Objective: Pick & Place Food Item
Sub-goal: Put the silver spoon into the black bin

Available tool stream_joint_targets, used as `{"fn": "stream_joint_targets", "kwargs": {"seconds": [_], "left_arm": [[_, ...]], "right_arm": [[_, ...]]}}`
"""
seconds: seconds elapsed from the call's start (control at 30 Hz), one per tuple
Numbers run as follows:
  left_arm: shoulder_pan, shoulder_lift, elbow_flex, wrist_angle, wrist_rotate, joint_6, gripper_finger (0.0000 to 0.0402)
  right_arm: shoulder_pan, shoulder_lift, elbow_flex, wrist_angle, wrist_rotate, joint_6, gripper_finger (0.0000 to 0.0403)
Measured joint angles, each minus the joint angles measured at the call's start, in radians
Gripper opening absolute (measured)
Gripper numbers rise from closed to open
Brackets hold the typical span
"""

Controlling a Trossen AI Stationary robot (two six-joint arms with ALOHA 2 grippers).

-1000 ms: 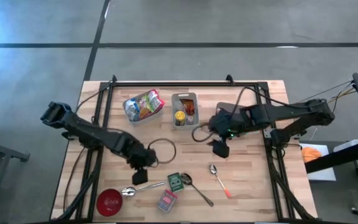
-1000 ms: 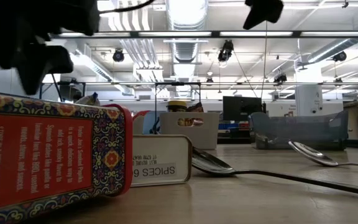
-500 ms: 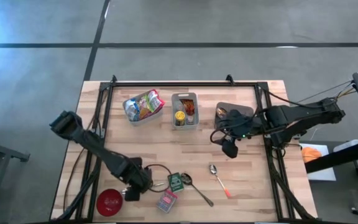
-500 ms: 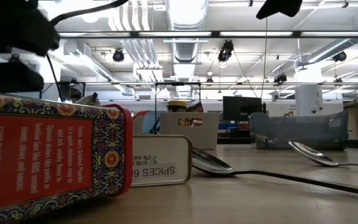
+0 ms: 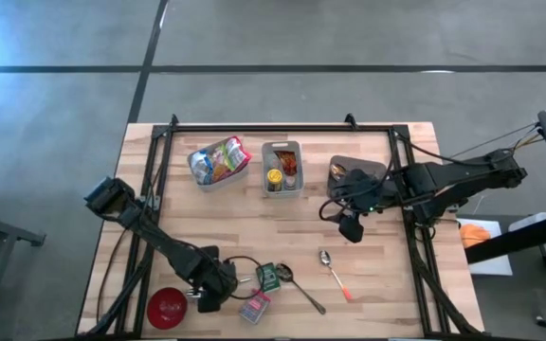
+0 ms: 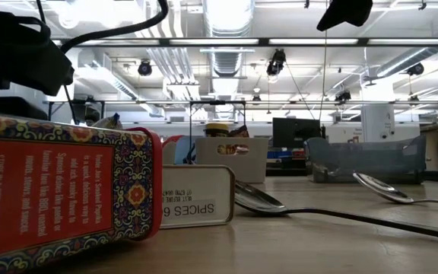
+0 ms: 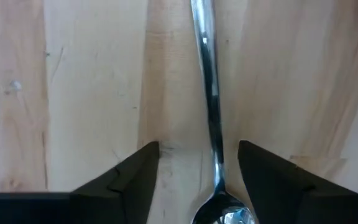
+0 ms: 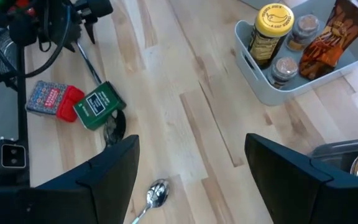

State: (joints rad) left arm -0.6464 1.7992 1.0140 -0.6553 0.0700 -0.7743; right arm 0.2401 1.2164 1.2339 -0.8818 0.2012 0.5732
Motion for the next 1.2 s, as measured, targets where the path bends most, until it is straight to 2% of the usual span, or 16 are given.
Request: {"fn": "stream_joint_targets", "kwargs": {"seconds": [0.1, 0.27, 0.3, 0.47, 0.6, 0.8, 0.87, 0.93, 1.03, 1.2], "left_arm": [[0.000, -0.001, -0.002, -0.007, -0.005, -0.012, 0.0170], [0.002, 0.000, -0.004, -0.020, -0.014, -0.013, 0.0037], [0.002, -0.002, -0.004, -0.016, -0.011, -0.016, 0.0021], [0.009, -0.013, 0.001, 0.002, 0.029, -0.021, 0.0006], [0.035, -0.084, 0.008, 0.006, 0.038, -0.037, 0.0004], [0.144, -0.235, 0.008, 0.005, 0.029, -0.077, 0.0002], [0.202, -0.291, 0.008, 0.024, 0.054, -0.115, 0.0002], [0.269, -0.337, 0.008, 0.058, 0.094, -0.160, 0.0001], [0.372, -0.390, 0.009, 0.149, 0.218, -0.250, 0.0001], [0.485, -0.416, 0.009, 0.317, 0.340, -0.306, 0.0000]], "right_arm": [[0.000, 0.000, 0.000, 0.000, 0.000, 0.000, 0.0289], [0.000, 0.000, 0.000, 0.000, 0.000, 0.000, 0.0289], [0.000, 0.000, 0.000, 0.000, 0.000, 0.000, 0.0289], [0.000, 0.000, 0.000, 0.000, 0.000, -0.001, 0.0289], [0.016, 0.000, 0.000, 0.006, 0.000, -0.061, 0.0289], [0.051, 0.004, 0.002, 0.077, -0.002, -0.201, 0.0289], [0.061, 0.008, 0.003, 0.118, 0.000, -0.264, 0.0289], [0.071, 0.016, 0.009, 0.159, 0.000, -0.340, 0.0289], [0.079, 0.051, 0.049, 0.169, 0.000, -0.444, 0.0289], [0.078, 0.144, 0.161, 0.160, 0.003, -0.552, 0.0289]]}}
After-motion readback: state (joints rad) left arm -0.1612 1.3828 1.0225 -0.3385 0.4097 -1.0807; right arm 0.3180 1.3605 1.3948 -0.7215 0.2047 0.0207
